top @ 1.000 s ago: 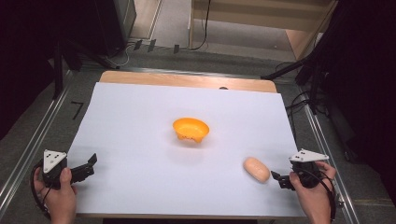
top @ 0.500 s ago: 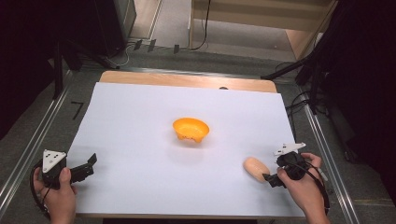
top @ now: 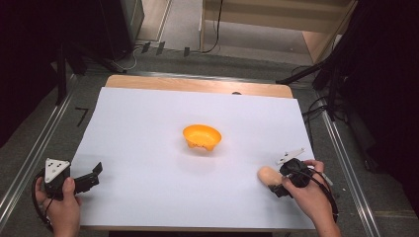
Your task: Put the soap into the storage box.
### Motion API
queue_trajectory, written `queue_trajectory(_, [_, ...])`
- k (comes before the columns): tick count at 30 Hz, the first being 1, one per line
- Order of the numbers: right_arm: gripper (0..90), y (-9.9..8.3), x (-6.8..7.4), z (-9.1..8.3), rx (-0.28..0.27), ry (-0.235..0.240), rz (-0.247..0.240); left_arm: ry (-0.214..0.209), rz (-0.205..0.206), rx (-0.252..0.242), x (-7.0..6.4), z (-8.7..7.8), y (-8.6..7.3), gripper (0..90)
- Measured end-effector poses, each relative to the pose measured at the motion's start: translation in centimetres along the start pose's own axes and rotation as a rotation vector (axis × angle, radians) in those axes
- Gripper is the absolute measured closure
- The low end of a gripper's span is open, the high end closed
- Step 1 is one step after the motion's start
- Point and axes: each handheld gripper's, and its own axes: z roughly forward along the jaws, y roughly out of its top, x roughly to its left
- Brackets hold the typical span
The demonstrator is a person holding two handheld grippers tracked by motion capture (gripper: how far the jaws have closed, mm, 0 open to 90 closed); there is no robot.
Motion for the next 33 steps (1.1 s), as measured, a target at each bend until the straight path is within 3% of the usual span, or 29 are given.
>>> queue_trajectory(12, [32.2, 1.1, 0.2, 1.4, 0.023, 0.051, 0.013, -0.002, -0.007, -0.001, 0.0, 0.0, 0.0, 0.0])
queue_trajectory(21, [32.7, 1.1, -0.1, 1.6, 0.022, 0.07, 0.021, -0.002, -0.005, -0.001, 0.0, 0.0, 0.0, 0.0])
queue_trajectory(33, [32.6, 1.1, 0.4, 1.8, 0.028, 0.039, -0.005, -0.001, -0.007, -0.002, 0.0, 0.0, 0.0, 0.0])
